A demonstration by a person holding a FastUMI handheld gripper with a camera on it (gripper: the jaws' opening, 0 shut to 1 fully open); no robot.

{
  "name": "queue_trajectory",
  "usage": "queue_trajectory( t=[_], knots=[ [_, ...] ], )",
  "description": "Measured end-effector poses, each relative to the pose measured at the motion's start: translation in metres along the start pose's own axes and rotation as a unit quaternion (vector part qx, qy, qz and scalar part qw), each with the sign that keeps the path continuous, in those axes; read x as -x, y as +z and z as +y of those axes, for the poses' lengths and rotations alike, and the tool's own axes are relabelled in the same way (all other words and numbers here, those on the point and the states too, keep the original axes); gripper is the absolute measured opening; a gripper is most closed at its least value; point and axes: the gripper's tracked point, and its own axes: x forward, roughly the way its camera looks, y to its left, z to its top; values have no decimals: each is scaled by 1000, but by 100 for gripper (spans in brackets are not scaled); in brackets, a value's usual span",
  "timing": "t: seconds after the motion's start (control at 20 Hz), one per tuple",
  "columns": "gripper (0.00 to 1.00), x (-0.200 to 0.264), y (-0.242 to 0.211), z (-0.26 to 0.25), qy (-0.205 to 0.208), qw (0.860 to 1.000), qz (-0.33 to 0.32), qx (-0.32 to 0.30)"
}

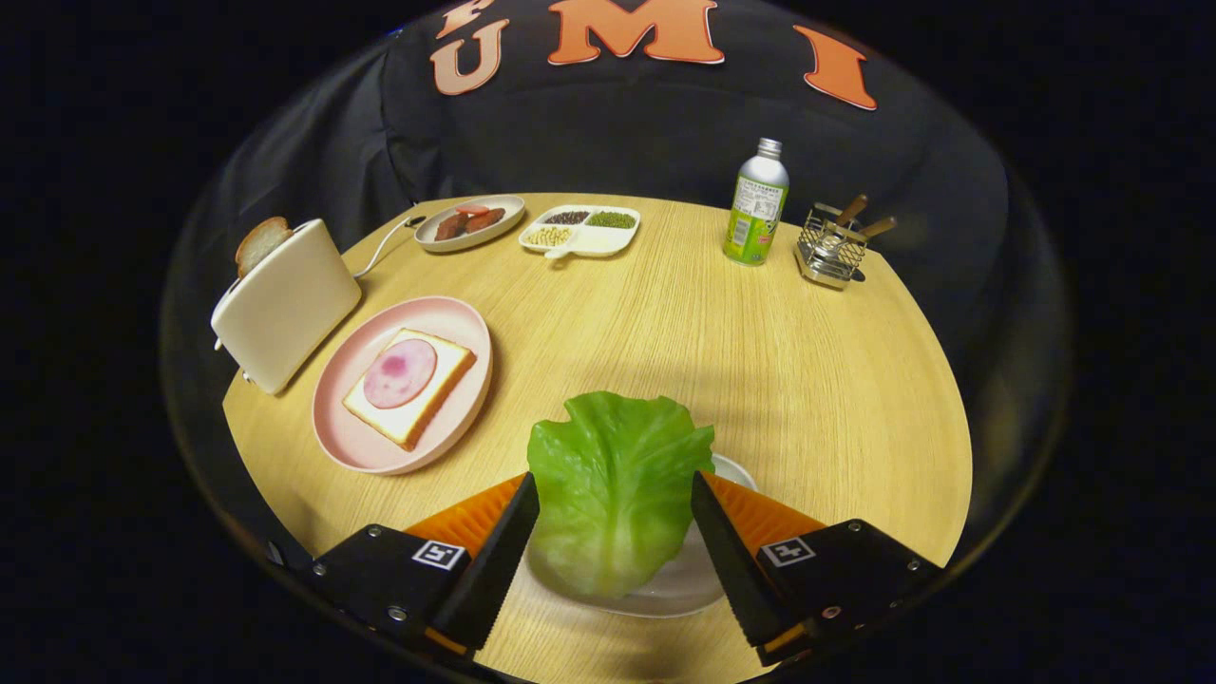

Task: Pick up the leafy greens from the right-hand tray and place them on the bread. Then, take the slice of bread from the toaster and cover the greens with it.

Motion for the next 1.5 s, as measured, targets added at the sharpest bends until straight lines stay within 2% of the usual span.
queue_trajectory(
  t=[0.3,0.6,0.7,0.8,0.85,0.95,1.15,1.5],
  knots=[
    [95,-14,-19,3,6,998,49,26],
    [79,-19,-22,-3,1,997,71,16],
    [69,-20,-20,-5,-3,997,72,10],
    [52,-22,-18,-5,-6,998,69,7],
    [37,-23,-18,-7,-8,998,68,5],
    [20,-23,-16,-9,-10,998,64,-4],
    [5,-21,-16,-8,-9,998,54,-19],
    [4,-2,10,2,-1,1000,0,-29]
  ],
)
